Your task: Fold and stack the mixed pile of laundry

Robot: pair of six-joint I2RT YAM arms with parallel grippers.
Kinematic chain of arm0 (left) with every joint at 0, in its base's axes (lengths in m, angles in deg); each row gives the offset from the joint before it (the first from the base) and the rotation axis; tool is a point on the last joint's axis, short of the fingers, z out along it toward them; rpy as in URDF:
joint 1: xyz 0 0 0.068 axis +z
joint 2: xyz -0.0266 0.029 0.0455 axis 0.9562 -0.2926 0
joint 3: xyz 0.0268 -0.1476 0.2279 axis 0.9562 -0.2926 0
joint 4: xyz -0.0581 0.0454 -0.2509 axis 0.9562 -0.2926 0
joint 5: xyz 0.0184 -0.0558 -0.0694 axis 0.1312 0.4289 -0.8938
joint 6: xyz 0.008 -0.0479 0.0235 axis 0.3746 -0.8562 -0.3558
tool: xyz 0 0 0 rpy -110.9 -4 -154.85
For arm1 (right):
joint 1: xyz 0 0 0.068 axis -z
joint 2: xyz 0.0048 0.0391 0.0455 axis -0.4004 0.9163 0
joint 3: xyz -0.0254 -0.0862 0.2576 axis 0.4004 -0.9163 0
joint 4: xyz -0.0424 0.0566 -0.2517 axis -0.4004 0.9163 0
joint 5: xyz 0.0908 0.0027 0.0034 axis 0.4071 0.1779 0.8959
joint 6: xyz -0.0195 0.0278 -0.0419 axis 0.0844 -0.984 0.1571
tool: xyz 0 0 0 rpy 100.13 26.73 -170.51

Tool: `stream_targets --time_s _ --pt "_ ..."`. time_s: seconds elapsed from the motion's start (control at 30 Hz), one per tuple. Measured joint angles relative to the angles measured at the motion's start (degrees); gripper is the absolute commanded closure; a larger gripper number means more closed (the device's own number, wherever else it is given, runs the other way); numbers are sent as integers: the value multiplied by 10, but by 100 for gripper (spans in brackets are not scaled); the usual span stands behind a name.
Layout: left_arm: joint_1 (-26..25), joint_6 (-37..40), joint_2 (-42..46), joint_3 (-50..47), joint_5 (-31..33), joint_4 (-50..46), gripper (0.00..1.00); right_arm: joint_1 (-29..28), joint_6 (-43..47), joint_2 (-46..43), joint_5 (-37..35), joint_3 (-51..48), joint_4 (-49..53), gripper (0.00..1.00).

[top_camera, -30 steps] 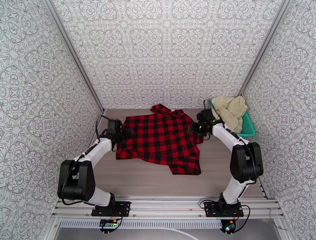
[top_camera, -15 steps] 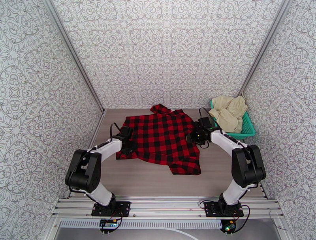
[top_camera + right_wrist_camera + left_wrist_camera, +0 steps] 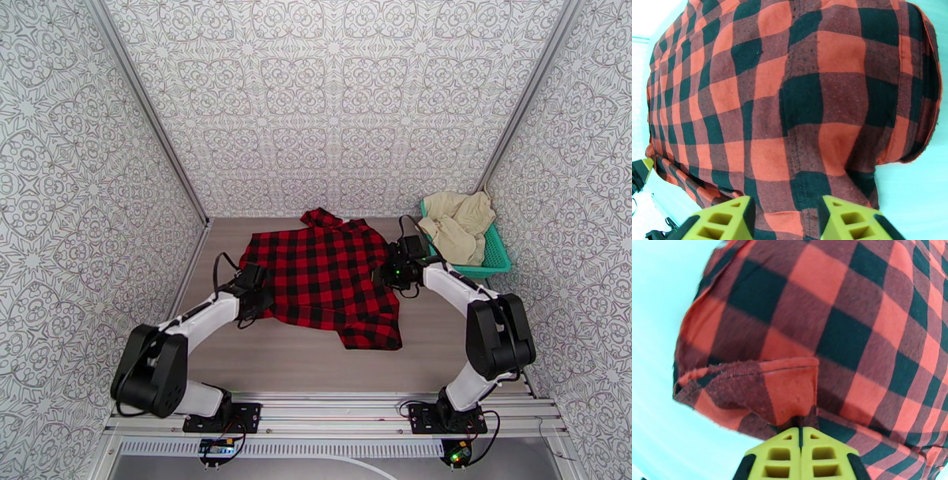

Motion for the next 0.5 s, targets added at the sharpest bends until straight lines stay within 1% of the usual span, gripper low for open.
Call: stream_targets --time_s 0.13,0.27,0.37,0.47,0.5 --pt "-21 -37 45 -24 12 -8 100 0 0 0 2 0 -4 52" --pt "-55 -91 123 -66 27 -26 100 0 0 0 3 0 -5 52" --pt "-85 -140 176 -99 42 -52 100 0 0 0 4 0 -5 52" --pt "-104 -184 205 -120 54 -90 100 0 0 0 5 -1 -9 52" --pt "-106 -194 209 -125 59 -99 98 0 0 0 5 -2 -10 52"
